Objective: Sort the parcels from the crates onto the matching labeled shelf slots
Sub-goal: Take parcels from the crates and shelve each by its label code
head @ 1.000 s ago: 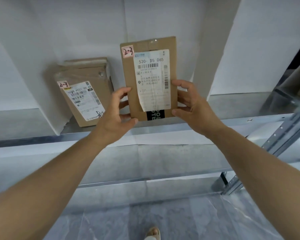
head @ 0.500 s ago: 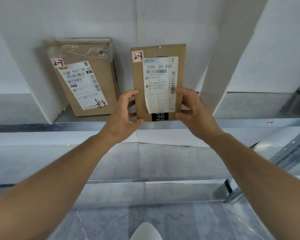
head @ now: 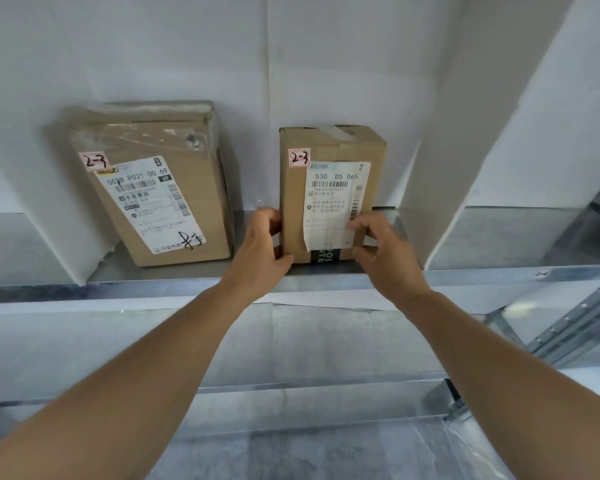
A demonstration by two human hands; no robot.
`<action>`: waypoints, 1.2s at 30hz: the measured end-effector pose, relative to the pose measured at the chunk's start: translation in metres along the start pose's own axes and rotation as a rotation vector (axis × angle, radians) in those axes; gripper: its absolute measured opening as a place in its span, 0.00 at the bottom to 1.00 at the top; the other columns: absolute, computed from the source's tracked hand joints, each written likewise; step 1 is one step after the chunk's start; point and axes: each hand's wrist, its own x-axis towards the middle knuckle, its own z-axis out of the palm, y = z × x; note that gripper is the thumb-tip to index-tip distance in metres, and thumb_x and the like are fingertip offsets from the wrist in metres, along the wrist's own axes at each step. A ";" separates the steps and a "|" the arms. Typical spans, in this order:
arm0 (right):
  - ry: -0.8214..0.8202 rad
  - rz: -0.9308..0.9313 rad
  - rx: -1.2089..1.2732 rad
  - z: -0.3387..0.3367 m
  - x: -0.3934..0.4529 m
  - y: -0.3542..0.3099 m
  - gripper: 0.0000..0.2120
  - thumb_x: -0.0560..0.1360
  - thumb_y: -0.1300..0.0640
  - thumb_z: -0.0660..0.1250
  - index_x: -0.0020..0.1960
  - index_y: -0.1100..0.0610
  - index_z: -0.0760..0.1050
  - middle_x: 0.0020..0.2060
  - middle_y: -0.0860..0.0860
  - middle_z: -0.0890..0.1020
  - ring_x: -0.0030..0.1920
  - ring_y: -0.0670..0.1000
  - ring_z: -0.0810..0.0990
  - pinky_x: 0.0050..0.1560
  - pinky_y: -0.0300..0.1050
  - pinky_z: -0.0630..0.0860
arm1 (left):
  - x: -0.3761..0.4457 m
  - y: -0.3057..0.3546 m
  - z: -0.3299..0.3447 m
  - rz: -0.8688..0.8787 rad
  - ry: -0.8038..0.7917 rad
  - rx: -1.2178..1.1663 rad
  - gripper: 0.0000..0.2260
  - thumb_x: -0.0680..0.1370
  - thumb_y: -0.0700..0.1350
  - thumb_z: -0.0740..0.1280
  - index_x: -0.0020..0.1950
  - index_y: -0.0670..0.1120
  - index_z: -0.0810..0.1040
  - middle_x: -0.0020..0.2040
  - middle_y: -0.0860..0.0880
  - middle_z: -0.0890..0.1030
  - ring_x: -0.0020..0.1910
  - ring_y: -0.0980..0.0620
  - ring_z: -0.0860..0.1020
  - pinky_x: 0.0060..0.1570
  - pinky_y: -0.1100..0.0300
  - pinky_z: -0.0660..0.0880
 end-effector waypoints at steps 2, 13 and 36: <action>0.027 -0.006 -0.015 0.003 0.004 0.002 0.12 0.75 0.70 0.64 0.53 0.55 0.71 0.56 0.40 0.72 0.53 0.40 0.71 0.53 0.31 0.76 | 0.004 -0.003 0.000 -0.024 -0.022 0.060 0.26 0.73 0.34 0.70 0.65 0.45 0.61 0.66 0.47 0.68 0.60 0.62 0.67 0.52 0.78 0.63; 0.067 -0.051 -0.100 0.008 0.015 0.010 0.10 0.75 0.70 0.65 0.49 0.57 0.71 0.61 0.49 0.75 0.54 0.43 0.71 0.47 0.22 0.71 | 0.022 0.003 0.000 -0.111 -0.086 0.130 0.22 0.75 0.34 0.68 0.62 0.44 0.61 0.66 0.45 0.70 0.57 0.55 0.73 0.55 0.66 0.67; -0.182 -0.054 -0.551 0.008 -0.126 -0.090 0.12 0.62 0.55 0.78 0.43 0.54 0.80 0.43 0.50 0.82 0.39 0.51 0.81 0.31 0.44 0.79 | -0.167 0.070 -0.040 -0.197 -0.080 0.565 0.23 0.80 0.54 0.59 0.73 0.47 0.66 0.75 0.48 0.63 0.76 0.47 0.57 0.74 0.52 0.52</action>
